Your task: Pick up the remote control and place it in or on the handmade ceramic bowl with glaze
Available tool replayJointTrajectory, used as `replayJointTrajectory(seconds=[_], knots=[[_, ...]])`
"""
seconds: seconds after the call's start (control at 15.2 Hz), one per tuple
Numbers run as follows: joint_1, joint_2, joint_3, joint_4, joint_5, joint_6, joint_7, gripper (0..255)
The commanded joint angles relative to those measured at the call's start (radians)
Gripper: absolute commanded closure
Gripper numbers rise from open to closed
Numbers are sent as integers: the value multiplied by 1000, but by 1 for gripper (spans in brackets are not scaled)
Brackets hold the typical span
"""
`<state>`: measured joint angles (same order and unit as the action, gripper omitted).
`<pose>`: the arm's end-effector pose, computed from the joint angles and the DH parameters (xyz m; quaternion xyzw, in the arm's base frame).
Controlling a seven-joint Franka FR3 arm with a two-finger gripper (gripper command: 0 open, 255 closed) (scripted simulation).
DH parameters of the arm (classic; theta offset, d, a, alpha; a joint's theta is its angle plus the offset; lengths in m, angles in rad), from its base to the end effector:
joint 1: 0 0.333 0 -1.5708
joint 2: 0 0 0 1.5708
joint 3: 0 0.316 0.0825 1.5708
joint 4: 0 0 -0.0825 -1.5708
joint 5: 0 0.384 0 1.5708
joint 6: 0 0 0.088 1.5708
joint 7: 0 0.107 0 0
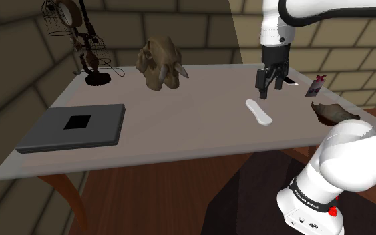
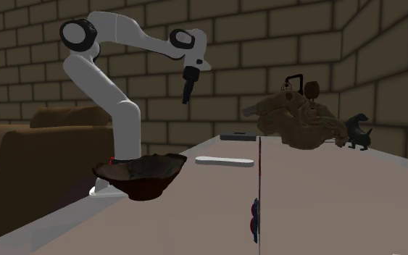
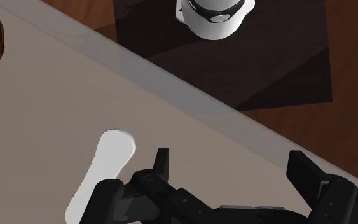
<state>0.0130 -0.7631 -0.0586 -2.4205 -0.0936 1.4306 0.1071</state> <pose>0.2921 -0.0282 0.5430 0.9909 -0.0667 -0.1123 0.0311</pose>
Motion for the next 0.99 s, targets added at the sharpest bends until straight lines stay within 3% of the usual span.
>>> replayJointTrajectory(seconds=[0.0,0.92], knots=[[0,0,0,0,0,0,0,0],[-147,213,-243,-143,-109,504,-37,0]])
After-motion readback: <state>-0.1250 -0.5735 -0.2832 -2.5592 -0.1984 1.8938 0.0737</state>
